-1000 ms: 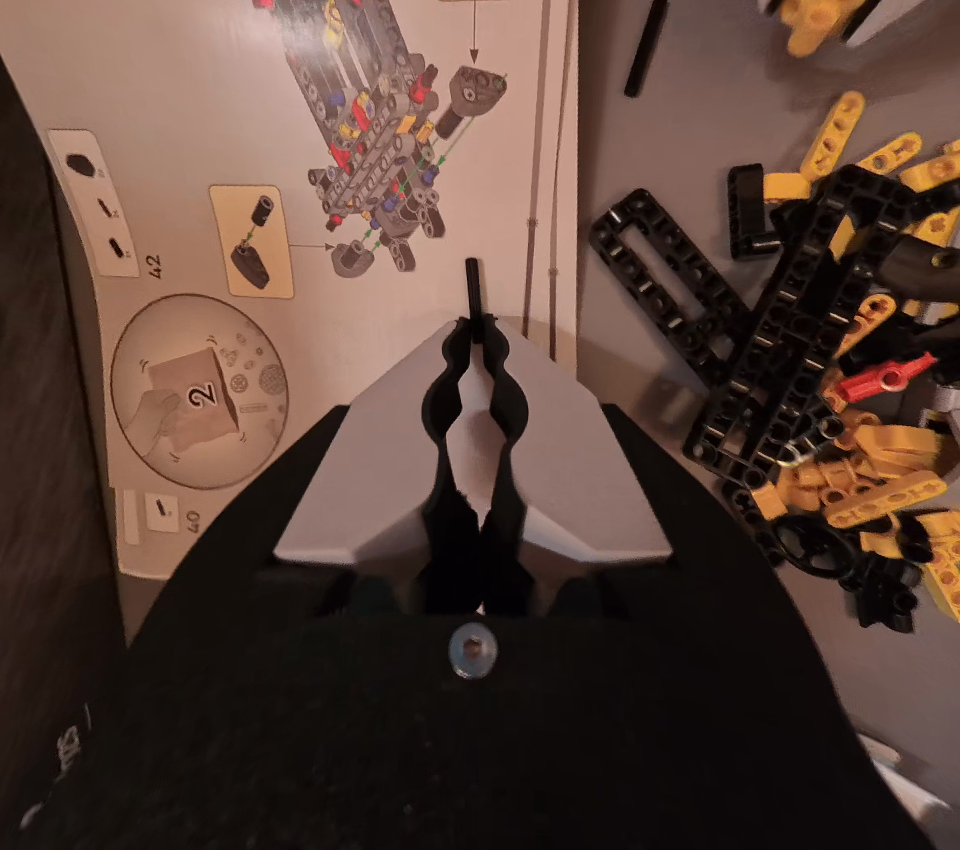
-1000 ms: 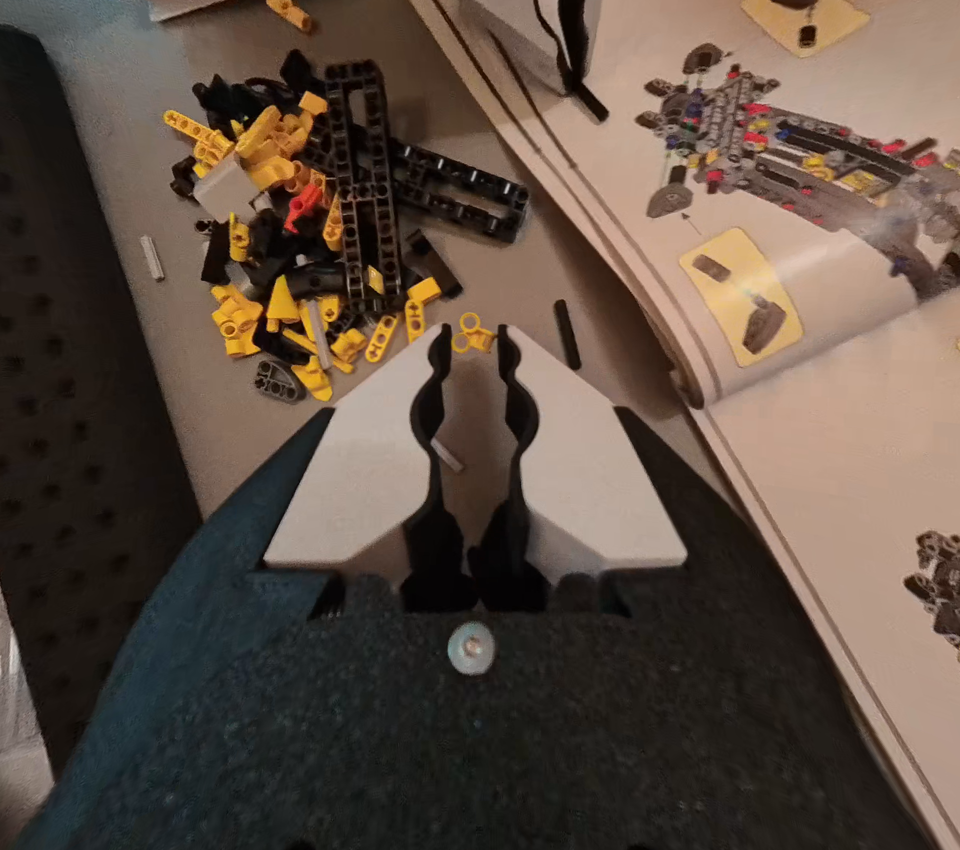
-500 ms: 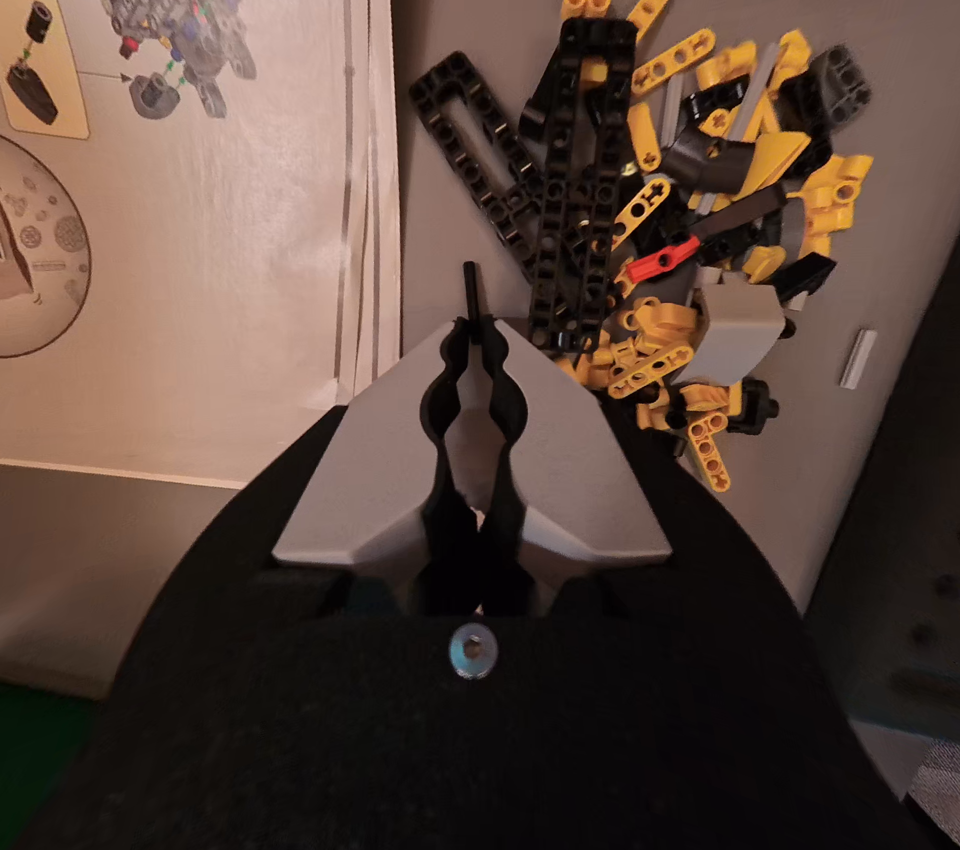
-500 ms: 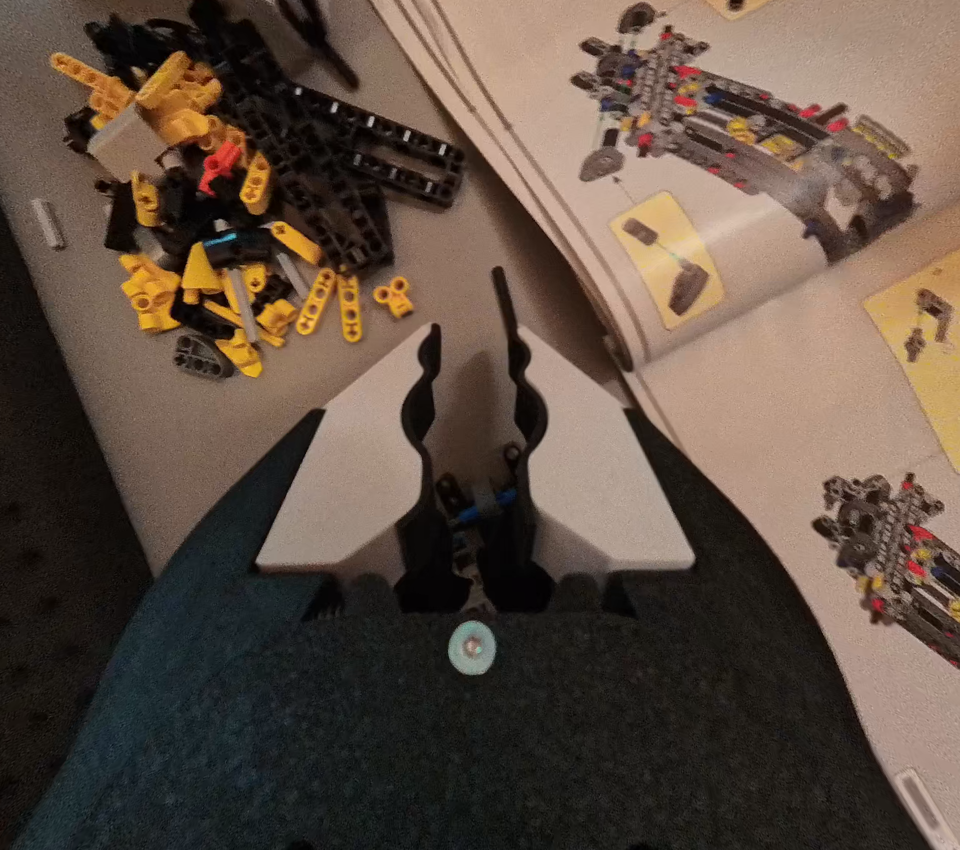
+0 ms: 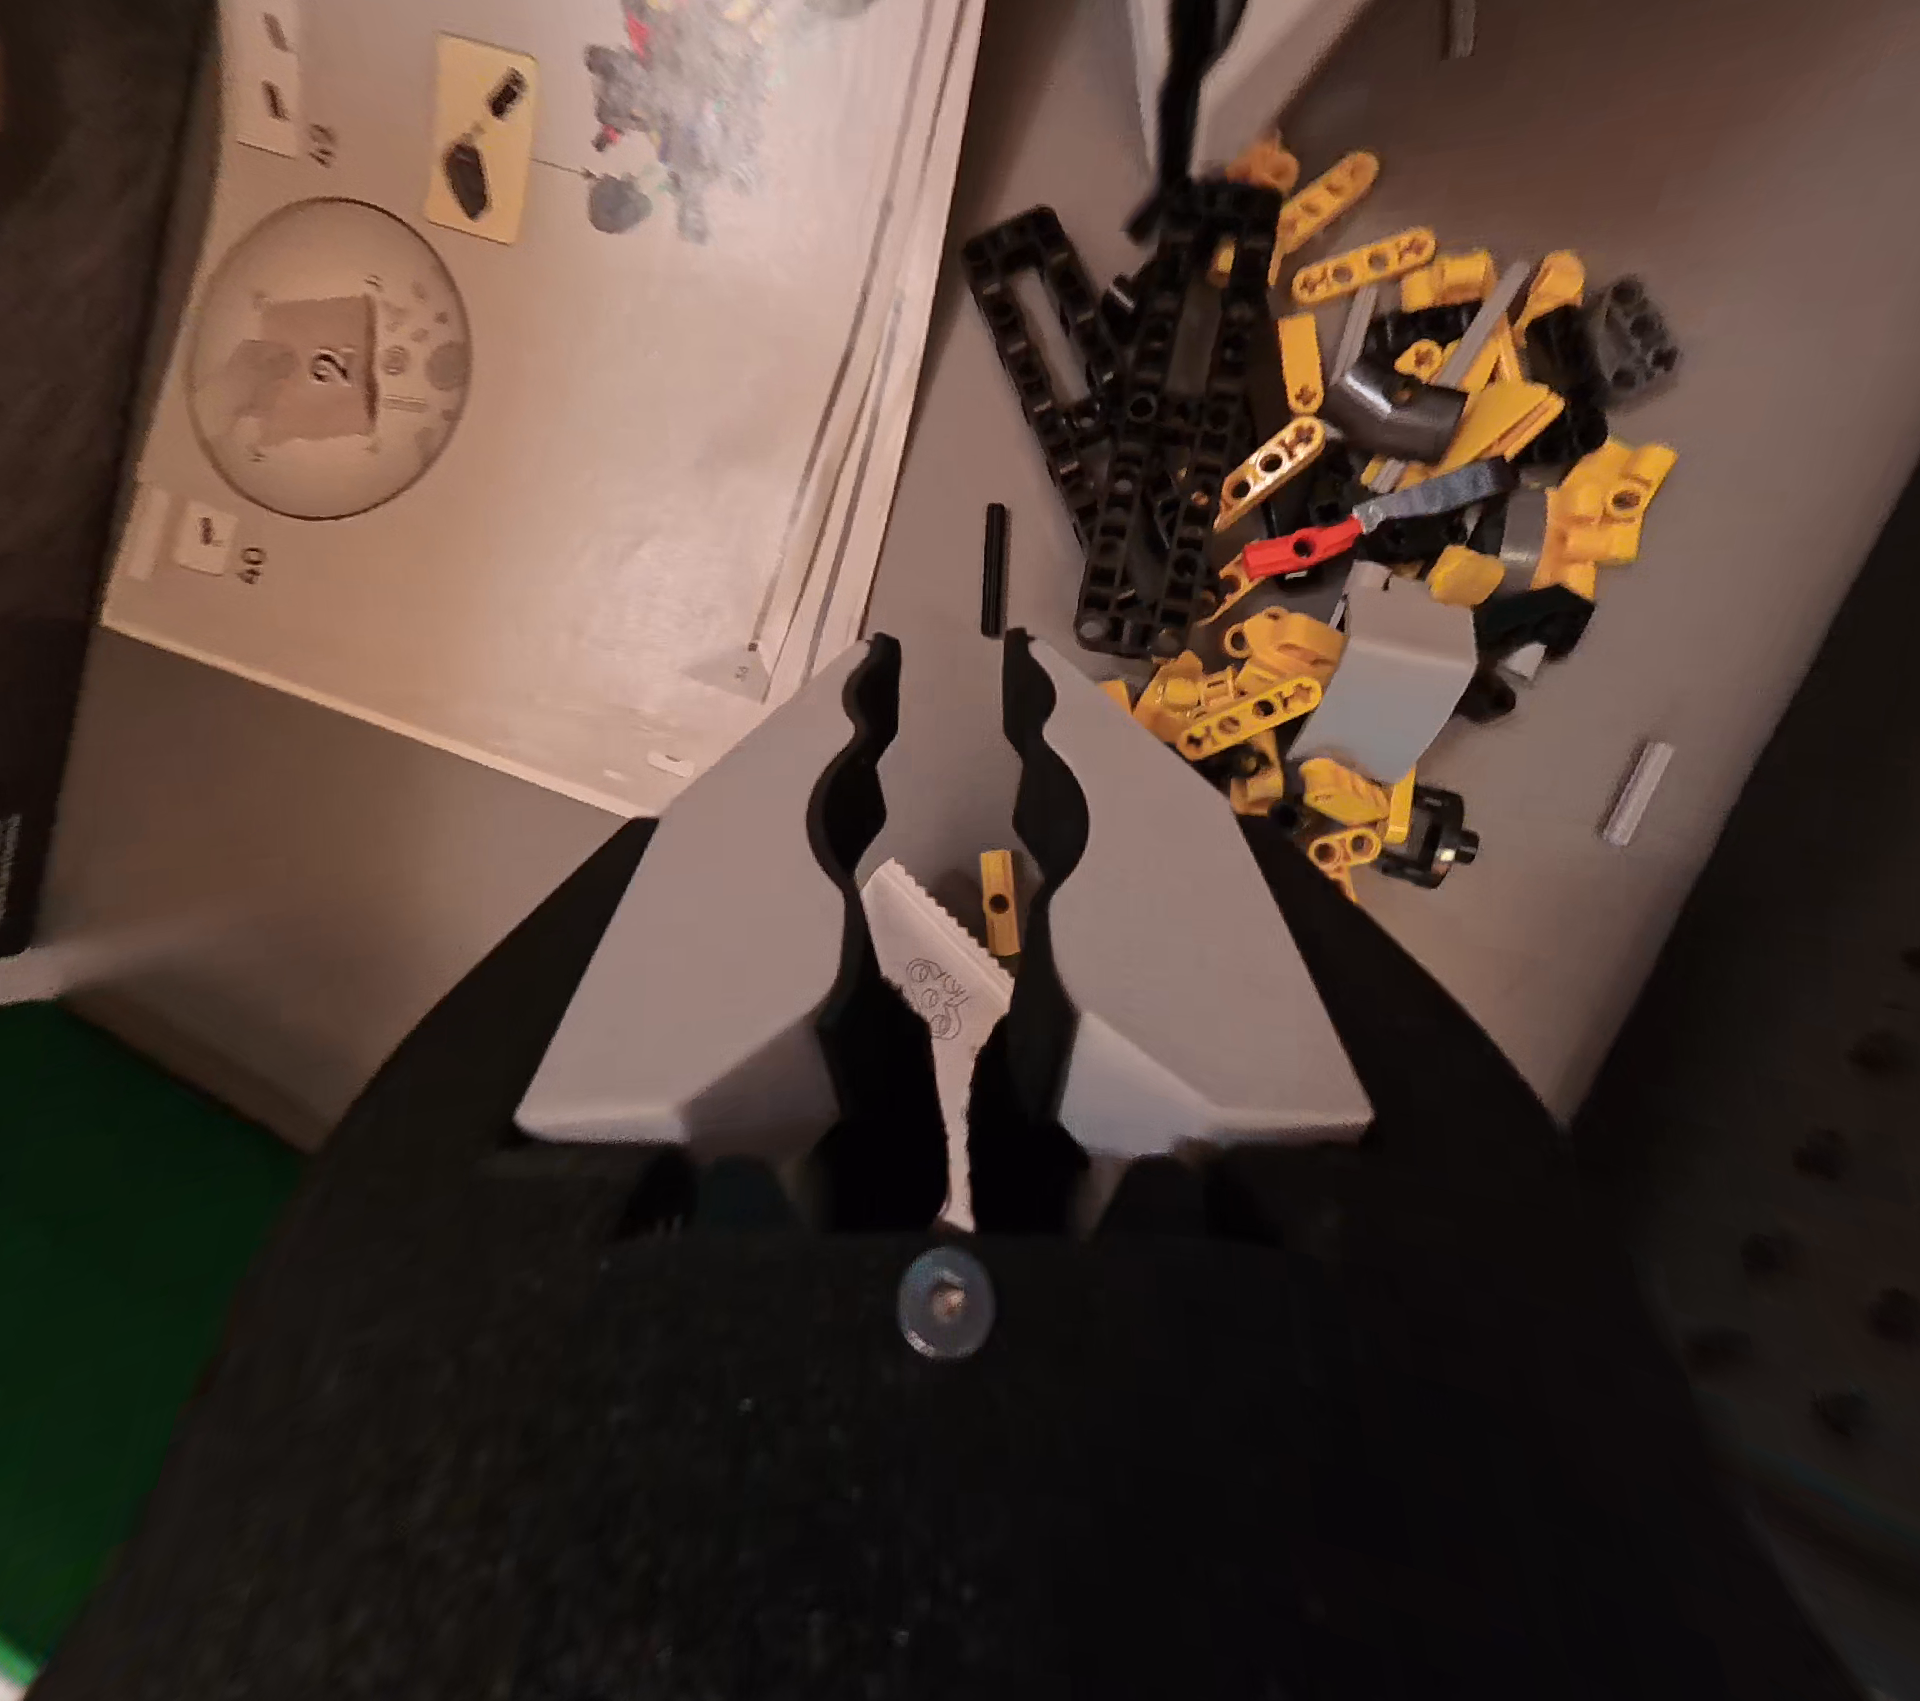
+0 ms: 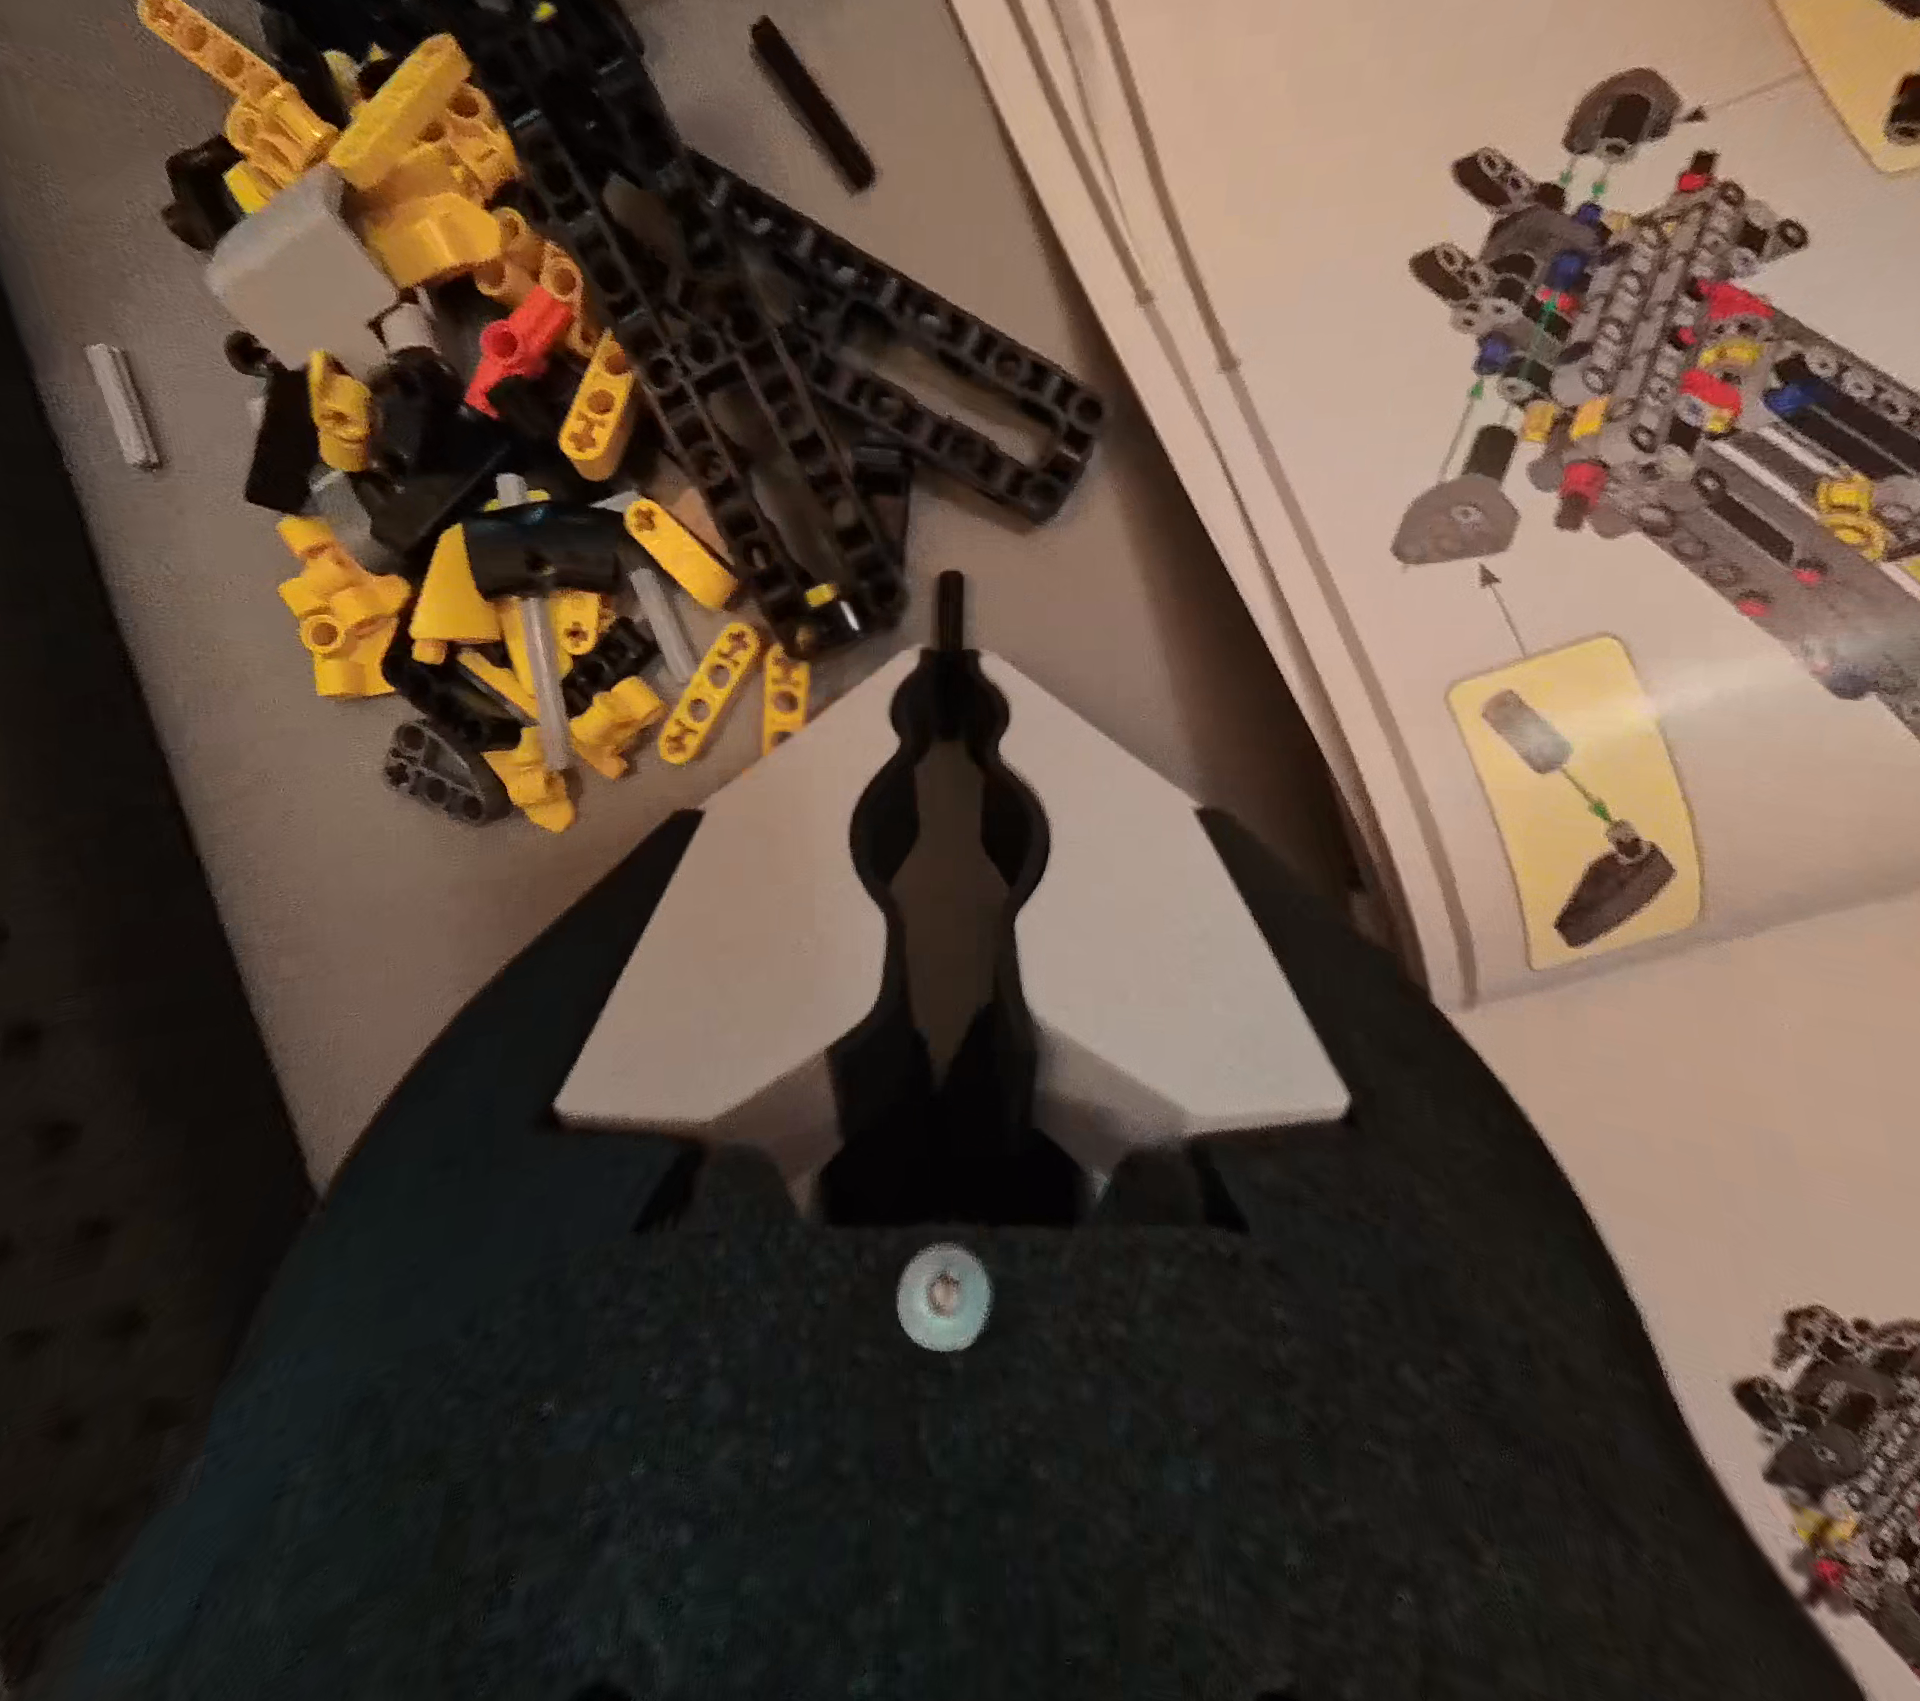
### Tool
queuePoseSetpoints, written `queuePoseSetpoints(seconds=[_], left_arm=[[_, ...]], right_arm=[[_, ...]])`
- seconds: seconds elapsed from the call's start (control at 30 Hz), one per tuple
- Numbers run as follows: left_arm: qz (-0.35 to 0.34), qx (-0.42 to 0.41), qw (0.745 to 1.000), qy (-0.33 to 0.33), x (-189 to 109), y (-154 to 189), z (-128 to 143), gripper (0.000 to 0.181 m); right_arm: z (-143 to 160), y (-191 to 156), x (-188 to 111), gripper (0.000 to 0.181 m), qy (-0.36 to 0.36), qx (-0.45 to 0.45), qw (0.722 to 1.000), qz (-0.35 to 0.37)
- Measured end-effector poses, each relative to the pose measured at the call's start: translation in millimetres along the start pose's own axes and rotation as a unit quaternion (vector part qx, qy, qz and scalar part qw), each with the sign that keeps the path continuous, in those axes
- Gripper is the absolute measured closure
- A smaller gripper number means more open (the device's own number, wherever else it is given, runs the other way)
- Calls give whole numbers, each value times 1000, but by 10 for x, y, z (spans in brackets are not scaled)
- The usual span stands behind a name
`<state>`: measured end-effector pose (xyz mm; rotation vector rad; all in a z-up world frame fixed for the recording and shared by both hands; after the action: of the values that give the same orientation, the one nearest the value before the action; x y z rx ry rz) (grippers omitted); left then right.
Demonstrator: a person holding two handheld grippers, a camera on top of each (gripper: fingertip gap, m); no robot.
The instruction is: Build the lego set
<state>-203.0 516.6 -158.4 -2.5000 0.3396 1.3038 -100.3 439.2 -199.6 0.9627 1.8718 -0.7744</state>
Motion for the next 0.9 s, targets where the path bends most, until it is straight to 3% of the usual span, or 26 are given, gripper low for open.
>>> queuePoseSetpoints(seconds=[0.07,0.13,0.23,0.3,0.4,0.47,0.57,0.73,0.83,0.9], left_arm=[[-22,-14,999,18,-53,6,-35,163],[-51,-32,997,38,-115,-1,-62,163],[-67,-64,993,77,-209,79,-117,163],[-50,-77,990,109,-217,213,-219,168],[-5,-64,989,136,-49,484,-552,166],[28,-40,991,126,170,701,-804,161],[31,-12,996,86,550,884,-1039,159],[34,5,998,48,908,1022,-1178,157],[51,-1,998,43,1002,1084,-1218,165],[48,1,998,27,1061,1105,-1188,173]], right_arm=[[-2,-55,-64,171,8,3,1000,-3],[112,20,-335,165,34,34,999,26],[535,-8,-832,163,95,85,991,44],[868,-169,-946,162,123,72,988,60],[1104,-299,-915,163,160,56,979,113],[1102,-400,-852,162,186,40,977,100],[1197,-373,-718,158,142,30,984,101],[1219,-347,-588,162,109,16,990,86],[1242,-364,-544,178,97,-7,991,88],[1236,-372,-547,178,106,-5,990,92]])
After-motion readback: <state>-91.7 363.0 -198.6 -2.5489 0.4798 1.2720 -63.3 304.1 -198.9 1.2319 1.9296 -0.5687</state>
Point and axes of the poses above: each gripper's, where its closed fingertips meet, x out along the fingers, z out of its underside, y = z × x across the jaws, the point moved 1 cm from there along -x, back along the fingers, and after that the axes turned 4 degrees about x, right-handed, at the moved point
